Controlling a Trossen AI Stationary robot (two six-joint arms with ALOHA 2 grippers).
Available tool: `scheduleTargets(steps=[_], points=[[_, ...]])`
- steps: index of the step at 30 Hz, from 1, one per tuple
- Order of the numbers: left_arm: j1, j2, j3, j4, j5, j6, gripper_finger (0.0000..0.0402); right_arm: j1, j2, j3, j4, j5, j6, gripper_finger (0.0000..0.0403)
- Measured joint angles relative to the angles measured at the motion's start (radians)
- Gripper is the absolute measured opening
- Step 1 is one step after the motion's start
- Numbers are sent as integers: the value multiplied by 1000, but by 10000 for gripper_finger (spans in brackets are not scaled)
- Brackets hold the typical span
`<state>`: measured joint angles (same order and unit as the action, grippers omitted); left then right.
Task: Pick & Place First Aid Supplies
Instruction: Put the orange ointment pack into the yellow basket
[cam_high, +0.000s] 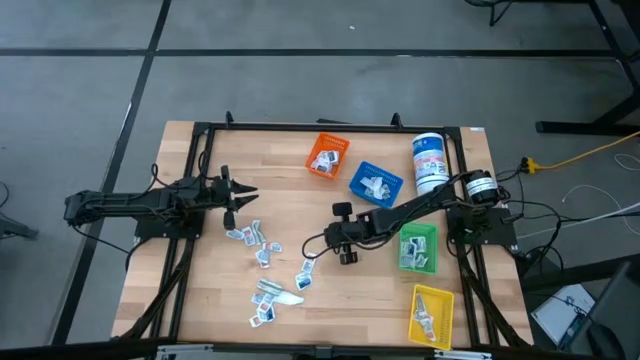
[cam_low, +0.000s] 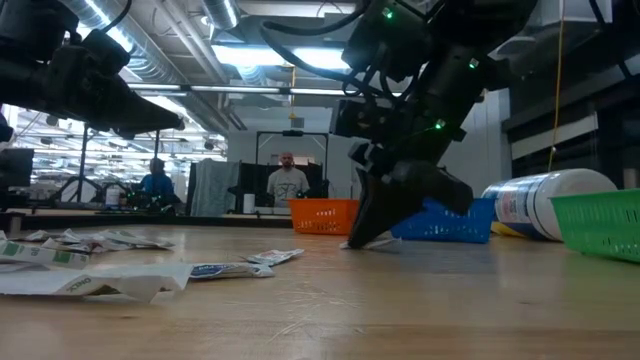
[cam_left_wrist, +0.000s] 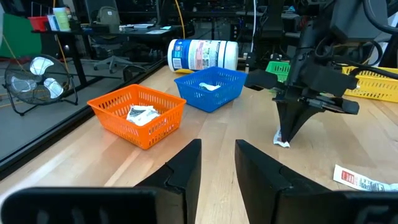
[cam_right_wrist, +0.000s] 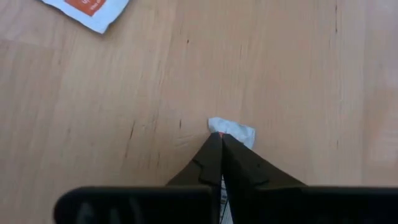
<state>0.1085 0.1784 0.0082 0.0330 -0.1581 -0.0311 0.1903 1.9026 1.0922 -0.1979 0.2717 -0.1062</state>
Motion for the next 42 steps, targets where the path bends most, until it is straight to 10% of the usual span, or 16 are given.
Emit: scheduleTargets(steps=[21, 42], points=[[0, 0, 0, 0, 0, 0, 93, 192, -157, 88, -304, -296, 28, 3], [0, 0, 0, 0, 0, 0, 93, 526, -364, 63, -464, -311, 259, 5]])
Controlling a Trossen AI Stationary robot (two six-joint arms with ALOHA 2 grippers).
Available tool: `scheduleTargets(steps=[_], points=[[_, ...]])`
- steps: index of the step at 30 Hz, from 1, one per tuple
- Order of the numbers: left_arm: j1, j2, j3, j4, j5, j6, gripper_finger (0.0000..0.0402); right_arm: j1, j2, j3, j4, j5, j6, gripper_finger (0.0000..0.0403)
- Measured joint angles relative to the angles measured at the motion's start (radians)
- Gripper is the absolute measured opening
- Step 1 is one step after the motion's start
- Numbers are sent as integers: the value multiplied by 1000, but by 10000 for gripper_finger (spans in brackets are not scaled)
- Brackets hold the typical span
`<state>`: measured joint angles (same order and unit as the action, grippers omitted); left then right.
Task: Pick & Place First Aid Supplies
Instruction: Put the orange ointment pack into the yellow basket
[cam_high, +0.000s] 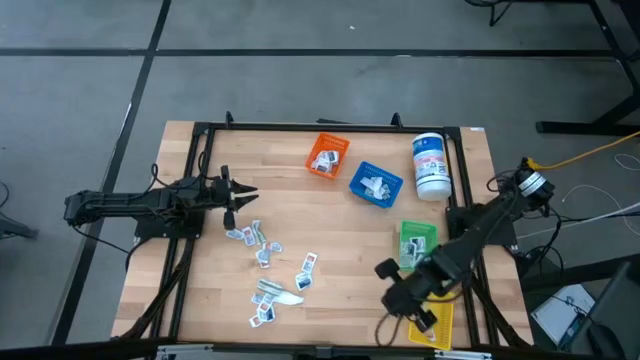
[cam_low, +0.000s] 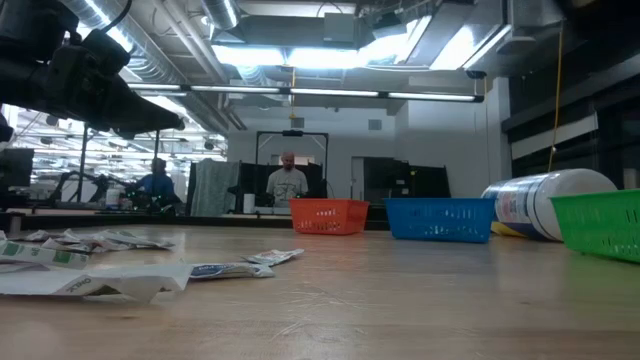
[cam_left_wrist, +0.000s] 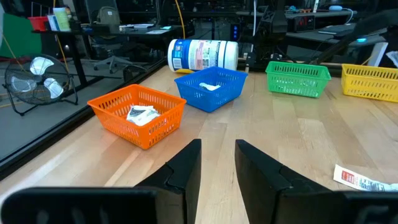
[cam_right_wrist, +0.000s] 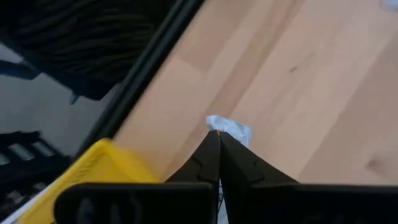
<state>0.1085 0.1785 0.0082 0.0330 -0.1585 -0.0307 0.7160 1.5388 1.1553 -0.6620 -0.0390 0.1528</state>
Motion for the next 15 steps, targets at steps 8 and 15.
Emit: scheduleTargets(steps=[8, 15], points=[[0, 0, 0, 0, 0, 0, 93, 137, -5, -20, -17, 19, 229, 5], [0, 0, 0, 0, 0, 0, 91, 219, -8, -166, 171, 6, 441, 5]])
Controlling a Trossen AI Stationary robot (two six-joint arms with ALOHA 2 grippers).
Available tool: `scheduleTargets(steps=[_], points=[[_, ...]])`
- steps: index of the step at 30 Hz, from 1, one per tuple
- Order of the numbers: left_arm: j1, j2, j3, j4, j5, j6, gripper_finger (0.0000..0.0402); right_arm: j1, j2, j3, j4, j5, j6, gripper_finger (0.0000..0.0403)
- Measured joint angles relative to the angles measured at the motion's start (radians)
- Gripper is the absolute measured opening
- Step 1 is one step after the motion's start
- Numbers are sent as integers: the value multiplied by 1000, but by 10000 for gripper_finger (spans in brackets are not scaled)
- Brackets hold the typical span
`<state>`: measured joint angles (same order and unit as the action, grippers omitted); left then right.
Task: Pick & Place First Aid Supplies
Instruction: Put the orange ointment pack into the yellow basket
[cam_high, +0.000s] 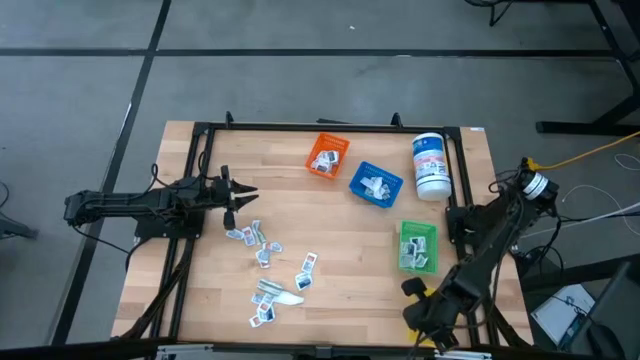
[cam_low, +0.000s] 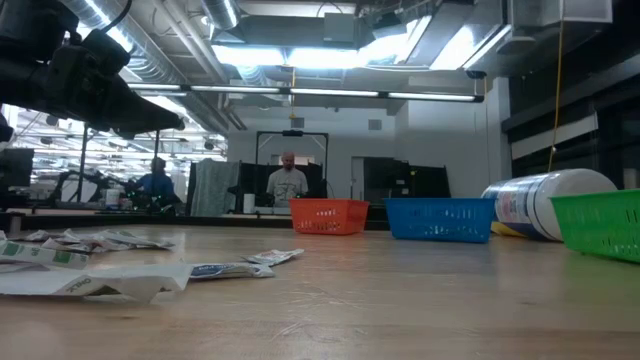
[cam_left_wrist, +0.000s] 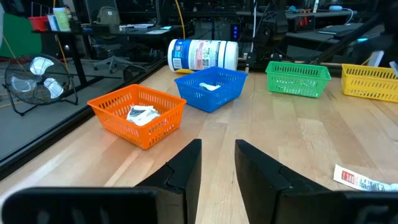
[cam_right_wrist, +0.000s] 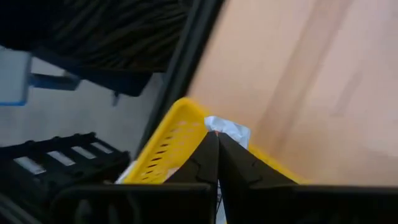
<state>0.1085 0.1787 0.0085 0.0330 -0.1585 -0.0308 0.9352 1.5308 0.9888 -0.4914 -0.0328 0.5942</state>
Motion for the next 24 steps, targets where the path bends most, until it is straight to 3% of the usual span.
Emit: scheduleTargets(steps=[4, 14, 18, 24], points=[[0, 0, 0, 0, 0, 0, 93, 13, -48, -70, 83, -54, 51, 5], [0, 0, 0, 0, 0, 0, 93, 13, -108, -81, -53, -95, 159, 6], [0, 0, 0, 0, 0, 0, 92, 9, -108, -81, -60, -152, 227, 6], [0, 0, 0, 0, 0, 0, 93, -15, -108, -81, -62, -142, 266, 6]])
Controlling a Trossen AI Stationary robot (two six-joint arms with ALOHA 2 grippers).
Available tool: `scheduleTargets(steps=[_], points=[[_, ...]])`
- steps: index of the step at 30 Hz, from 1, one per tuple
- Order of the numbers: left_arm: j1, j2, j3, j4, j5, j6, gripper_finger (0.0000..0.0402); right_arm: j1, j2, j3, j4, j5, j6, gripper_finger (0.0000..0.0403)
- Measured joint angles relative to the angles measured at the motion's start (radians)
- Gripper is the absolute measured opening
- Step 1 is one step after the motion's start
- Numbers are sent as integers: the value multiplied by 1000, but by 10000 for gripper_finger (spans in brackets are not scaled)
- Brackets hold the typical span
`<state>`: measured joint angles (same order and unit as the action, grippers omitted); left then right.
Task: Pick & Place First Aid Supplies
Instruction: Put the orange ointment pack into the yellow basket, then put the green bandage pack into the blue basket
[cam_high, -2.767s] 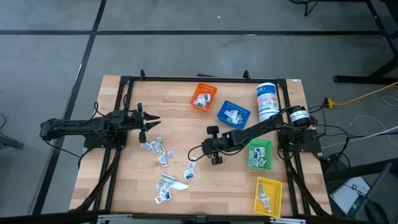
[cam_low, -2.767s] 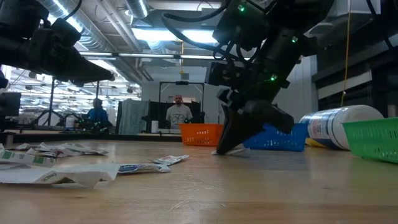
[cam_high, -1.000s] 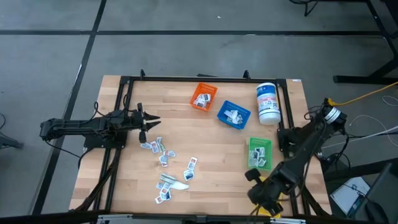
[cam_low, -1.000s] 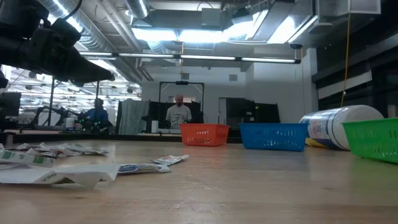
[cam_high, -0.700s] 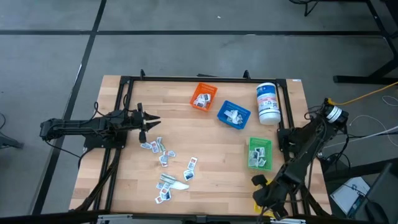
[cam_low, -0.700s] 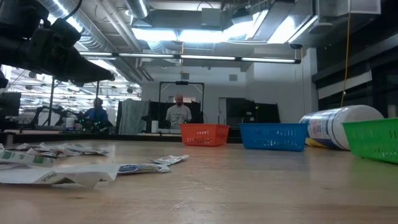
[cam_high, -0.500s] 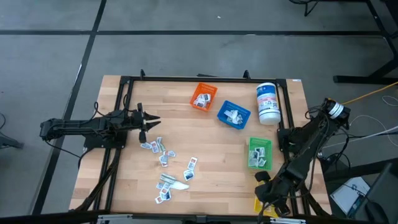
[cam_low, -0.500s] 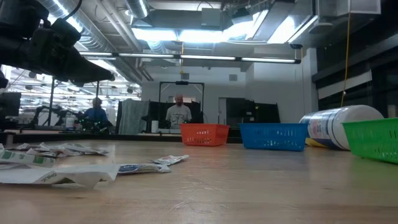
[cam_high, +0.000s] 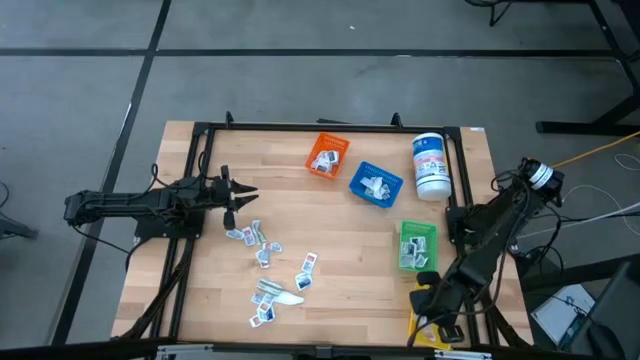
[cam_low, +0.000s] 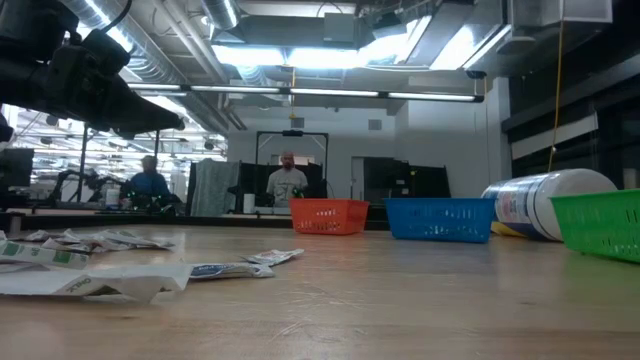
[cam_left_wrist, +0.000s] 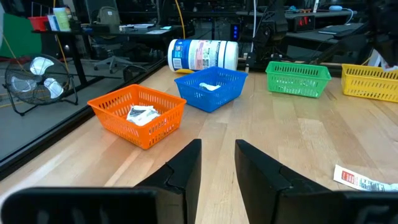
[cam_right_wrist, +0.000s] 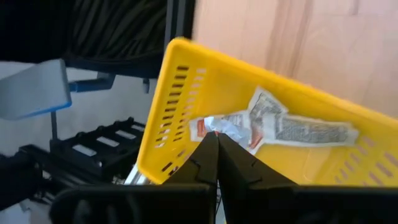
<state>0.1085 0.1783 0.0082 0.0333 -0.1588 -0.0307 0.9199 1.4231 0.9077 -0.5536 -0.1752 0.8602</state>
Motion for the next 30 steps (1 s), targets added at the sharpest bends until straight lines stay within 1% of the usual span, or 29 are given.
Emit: scheduleTargets(steps=[8, 13, 16, 24, 27, 30], points=[[0, 0, 0, 0, 0, 0, 91, -29, 0, 0, -16, -2, 9, 6], [0, 0, 0, 0, 0, 0, 93, -40, 0, 0, -58, -28, 30, 10], [0, 0, 0, 0, 0, 0, 91, -44, 0, 0, -75, -25, 30, 25], [0, 0, 0, 0, 0, 0, 93, -67, 0, 0, -74, -10, 23, 83], [0, 0, 0, 0, 0, 0, 91, -86, 0, 0, -73, -6, -17, 96], [0, 0, 0, 0, 0, 0, 92, -120, 0, 0, -73, 24, -69, 101]])
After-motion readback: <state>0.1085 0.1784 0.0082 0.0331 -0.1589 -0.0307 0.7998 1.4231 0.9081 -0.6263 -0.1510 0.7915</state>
